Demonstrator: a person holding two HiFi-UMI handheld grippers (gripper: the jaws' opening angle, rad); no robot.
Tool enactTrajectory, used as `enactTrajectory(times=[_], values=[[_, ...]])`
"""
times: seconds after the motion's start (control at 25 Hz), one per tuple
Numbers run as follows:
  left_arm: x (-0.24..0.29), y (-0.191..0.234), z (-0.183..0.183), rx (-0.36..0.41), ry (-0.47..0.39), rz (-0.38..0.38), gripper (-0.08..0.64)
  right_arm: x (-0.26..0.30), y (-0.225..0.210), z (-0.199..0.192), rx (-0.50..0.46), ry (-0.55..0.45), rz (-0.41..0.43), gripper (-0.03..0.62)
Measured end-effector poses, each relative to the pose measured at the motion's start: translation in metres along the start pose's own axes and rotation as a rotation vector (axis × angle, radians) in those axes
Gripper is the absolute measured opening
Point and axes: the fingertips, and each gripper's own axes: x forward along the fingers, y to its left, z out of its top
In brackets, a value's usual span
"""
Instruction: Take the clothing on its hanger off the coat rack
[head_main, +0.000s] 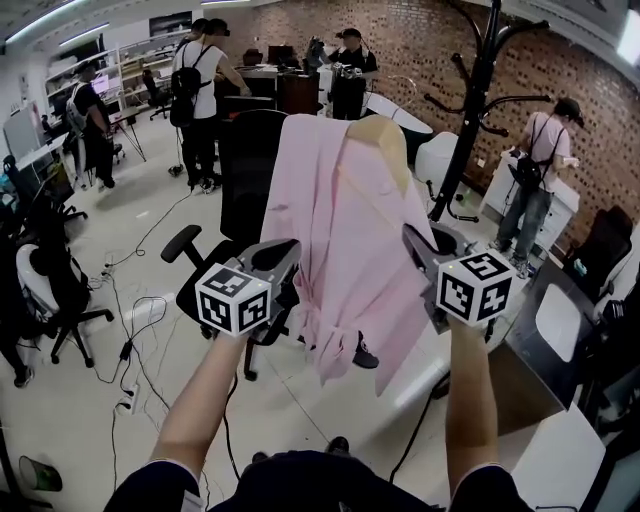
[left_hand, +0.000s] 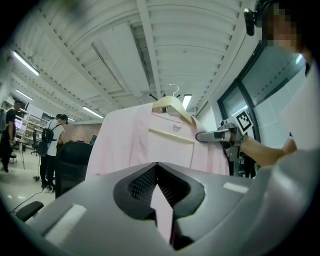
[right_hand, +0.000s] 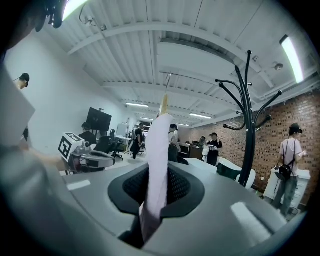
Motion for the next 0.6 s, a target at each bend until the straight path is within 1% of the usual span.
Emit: enactTrajectory(times=[0.24, 0.36, 0.44, 0.6], values=[[-0.065, 0.033, 0.009, 0.024, -0.008, 0.027, 0.012, 0.028, 0.065, 0.013, 0.014, -0.015, 0.001, 0.037], [-0.092, 0.046, 0.01, 0.031, -0.005, 0.033, 0.012, 0.04, 0.09, 0.018, 0.027, -0.028, 0.002, 0.037], [-0.105, 0.053, 0.01, 0.03, -0.004, 0.045, 0.012, 0.047, 0.101, 0.021, 0.037, -0.035, 0.007, 0.037], [-0.122, 0.064, 0.006, 0.024, -0.006, 0.075, 0.012, 0.064, 0.108, 0.025, 0.038, -0.036, 0.015, 0.037]])
